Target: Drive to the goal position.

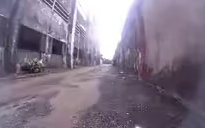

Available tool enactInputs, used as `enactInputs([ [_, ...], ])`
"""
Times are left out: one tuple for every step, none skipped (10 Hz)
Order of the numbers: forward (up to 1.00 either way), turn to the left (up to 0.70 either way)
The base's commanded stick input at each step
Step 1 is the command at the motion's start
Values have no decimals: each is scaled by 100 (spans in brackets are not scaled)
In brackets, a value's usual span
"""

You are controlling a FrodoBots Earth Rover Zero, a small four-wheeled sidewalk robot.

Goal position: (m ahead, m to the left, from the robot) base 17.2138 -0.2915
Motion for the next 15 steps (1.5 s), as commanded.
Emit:
enactInputs([
  [70,0],
  [70,0],
  [70,0],
  [70,0],
  [70,0],
  [70,0],
  [70,0],
  [70,0],
  [70,0],
  [70,0],
  [70,0],
  [70,0],
  [70,0],
  [70,0],
  [70,0],
])
